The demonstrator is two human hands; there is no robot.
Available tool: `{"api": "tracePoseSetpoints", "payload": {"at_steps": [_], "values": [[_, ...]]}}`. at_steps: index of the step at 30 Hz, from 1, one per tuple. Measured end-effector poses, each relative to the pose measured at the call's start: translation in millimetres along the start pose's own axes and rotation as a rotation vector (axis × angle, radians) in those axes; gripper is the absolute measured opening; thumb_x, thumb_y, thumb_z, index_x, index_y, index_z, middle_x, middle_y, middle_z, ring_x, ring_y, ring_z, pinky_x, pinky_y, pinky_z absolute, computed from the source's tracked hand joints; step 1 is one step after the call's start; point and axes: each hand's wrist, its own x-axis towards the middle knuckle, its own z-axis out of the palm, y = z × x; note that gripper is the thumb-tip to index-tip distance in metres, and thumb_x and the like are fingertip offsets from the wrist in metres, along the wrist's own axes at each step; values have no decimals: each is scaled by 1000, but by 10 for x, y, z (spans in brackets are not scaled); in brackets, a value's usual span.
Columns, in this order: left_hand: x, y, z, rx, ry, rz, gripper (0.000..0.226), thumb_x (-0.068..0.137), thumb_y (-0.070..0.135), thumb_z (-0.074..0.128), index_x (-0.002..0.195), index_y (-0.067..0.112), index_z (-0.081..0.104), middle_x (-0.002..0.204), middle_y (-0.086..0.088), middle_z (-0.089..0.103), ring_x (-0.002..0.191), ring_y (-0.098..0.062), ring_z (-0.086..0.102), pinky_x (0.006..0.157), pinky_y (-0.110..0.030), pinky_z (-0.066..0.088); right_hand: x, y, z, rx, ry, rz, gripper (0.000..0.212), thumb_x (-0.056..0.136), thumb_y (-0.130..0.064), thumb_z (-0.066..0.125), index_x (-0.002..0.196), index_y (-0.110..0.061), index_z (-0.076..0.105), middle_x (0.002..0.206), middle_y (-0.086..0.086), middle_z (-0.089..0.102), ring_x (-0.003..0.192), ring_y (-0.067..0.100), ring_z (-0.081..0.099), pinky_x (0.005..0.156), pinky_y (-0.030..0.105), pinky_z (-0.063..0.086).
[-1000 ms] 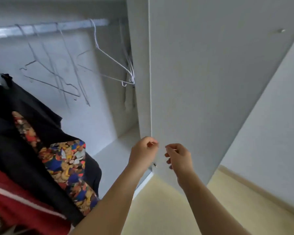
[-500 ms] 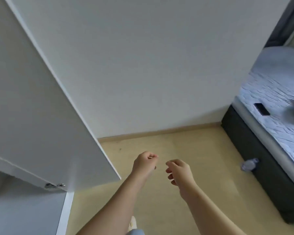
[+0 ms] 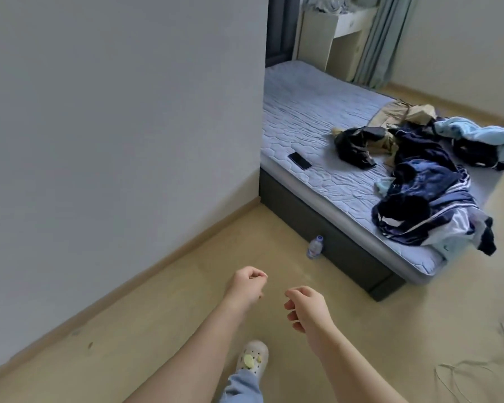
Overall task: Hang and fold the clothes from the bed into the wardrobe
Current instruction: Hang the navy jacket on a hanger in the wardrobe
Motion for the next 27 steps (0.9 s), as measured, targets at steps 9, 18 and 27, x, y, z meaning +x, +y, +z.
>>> {"api": "tracePoseSetpoints", "payload": {"at_steps": [9,18,27], "values": [[994,799,185,92,-172,41,22,87,9,44,75,23,56,70,4,55,59,-11,50,52,-20,36,820,-708,-171,149,111,55,12,89,-13,49,80,-14,57,69,1,55,52,14,45,48,21,34],[1535,1207,917,250,-336,15,20,88,9,44,76,21,56,73,5,55,54,-8,50,48,-19,34,1350,-642,-781,367,292,189,13,89,-10,49,78,-13,56,62,1,49,47,13,38,43,19,30],[2116,1919,2236,331,-357,-15,23,88,11,44,73,24,56,72,5,56,55,-8,52,46,-18,34,2148,-774,-2114,454,362,206,12,88,-9,50,79,-12,56,62,0,48,47,12,37,43,20,30]]}}
